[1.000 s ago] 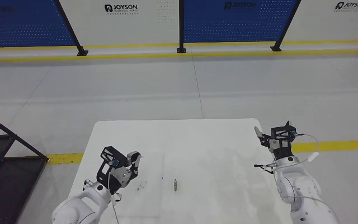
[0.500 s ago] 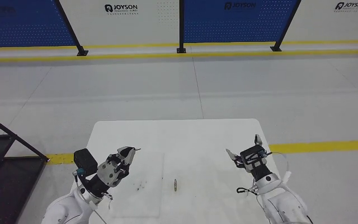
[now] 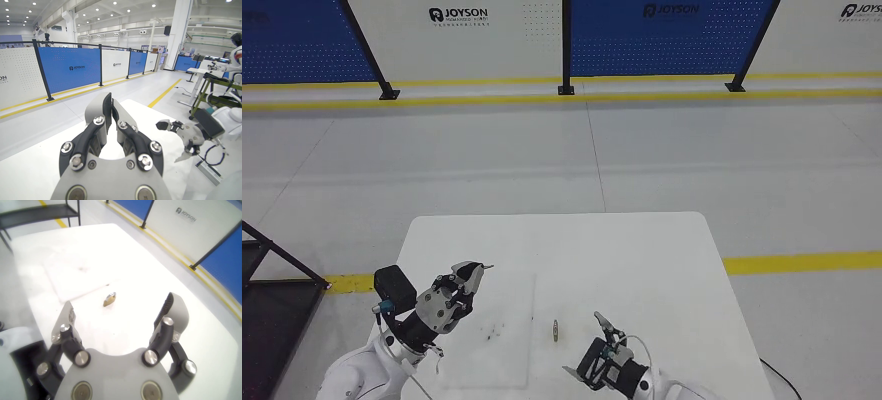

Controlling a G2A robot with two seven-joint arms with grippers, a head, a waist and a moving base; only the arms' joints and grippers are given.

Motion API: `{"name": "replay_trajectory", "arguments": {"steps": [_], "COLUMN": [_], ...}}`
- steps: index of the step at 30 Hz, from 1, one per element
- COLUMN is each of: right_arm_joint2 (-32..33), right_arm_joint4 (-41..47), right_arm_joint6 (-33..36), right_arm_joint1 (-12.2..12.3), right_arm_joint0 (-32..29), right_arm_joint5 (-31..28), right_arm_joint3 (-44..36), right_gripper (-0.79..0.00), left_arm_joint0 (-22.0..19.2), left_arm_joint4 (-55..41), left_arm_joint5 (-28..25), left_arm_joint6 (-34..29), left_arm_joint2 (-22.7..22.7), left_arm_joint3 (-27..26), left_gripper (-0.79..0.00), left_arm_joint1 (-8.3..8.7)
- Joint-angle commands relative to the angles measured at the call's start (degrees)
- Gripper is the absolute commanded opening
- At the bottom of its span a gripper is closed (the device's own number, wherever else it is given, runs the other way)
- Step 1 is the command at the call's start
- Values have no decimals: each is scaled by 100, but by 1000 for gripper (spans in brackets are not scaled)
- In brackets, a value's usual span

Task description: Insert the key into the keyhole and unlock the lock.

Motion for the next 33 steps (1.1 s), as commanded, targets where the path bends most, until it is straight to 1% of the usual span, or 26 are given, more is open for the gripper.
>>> {"name": "replay_trajectory", "arguments": {"steps": [1,5,6,10,18,19,20,24,26,28,29,30,33], "right_arm_joint2": [-248,-714,-812,-1175,-1570,-1599,-1630,-1738,-1777,-1802,-1818,-1833,-1867], "right_arm_joint4": [193,550,628,817,1278,1370,1426,1592,1608,1663,1699,1725,1814], "right_arm_joint6": [218,735,860,1151,1512,1546,1582,1652,1663,1676,1684,1692,1711], "right_arm_joint1": [-53,-208,-252,-414,-627,-650,-671,-734,-756,-781,-794,-805,-839], "right_arm_joint0": [177,752,889,1392,1946,1989,2036,2175,2229,2274,2298,2323,2388], "right_arm_joint5": [136,547,728,1266,1719,1775,1810,1873,1907,1977,1992,2002,2055], "right_arm_joint3": [228,785,940,1458,2046,2096,2146,2301,2369,2440,2474,2505,2609], "right_gripper": [0,0,0,0,0,-52,-142,-212,-203,-259,-388,-409,-422], "left_arm_joint0": [0,0,0,0,0,0,0,0,0,0,0,0,0], "left_arm_joint4": [0,0,0,0,0,0,0,0,0,0,0,0,0], "left_arm_joint5": [0,0,0,0,0,0,0,0,0,0,0,0,0], "left_arm_joint6": [0,0,0,0,0,0,0,0,0,0,0,0,0], "left_arm_joint2": [0,0,0,0,0,0,0,0,0,0,0,0,0], "left_arm_joint3": [0,0,0,0,0,0,0,0,0,0,0,0,0], "left_gripper": [-785,-785,-785,-785,-785,-785,-785,-785,-785,-785,-785,-785,-785], "left_arm_joint1": [0,0,0,0,0,0,0,0,0,0,0,0,0]}}
